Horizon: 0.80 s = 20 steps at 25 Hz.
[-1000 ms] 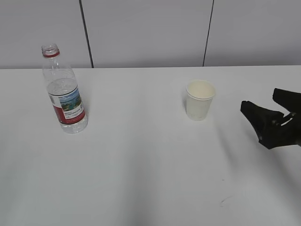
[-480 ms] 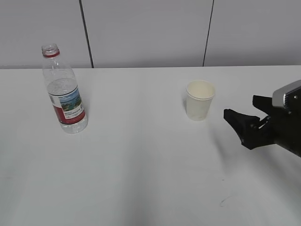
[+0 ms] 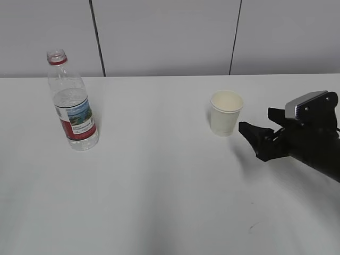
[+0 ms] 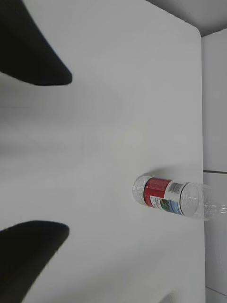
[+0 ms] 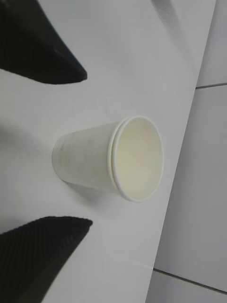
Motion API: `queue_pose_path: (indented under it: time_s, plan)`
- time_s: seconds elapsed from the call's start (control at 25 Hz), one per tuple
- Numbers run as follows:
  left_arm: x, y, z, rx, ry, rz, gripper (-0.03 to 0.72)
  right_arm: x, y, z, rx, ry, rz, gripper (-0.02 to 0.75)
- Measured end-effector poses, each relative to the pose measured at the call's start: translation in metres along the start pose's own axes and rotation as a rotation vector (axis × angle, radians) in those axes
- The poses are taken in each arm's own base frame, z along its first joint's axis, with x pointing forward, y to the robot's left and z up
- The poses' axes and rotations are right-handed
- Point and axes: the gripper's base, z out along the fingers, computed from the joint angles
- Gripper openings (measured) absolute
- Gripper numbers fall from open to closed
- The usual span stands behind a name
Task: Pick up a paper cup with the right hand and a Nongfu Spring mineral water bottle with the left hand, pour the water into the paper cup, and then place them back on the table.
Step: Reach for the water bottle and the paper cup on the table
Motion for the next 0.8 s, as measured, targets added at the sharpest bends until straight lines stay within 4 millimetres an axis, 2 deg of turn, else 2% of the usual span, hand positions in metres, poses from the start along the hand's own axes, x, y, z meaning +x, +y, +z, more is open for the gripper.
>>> queue_pose_path:
  time_s: [0.52, 0.8]
  plan:
    - [0.000, 0.000, 0.000, 0.000, 0.000, 0.000, 0.526, 0.021, -0.009, 0.037, -0.040, 0.005, -0.009, 0.653]
    - [0.000, 0.000, 0.000, 0.000, 0.000, 0.000, 0.526, 0.024, -0.012, 0.050, -0.058, -0.016, -0.023, 0.653]
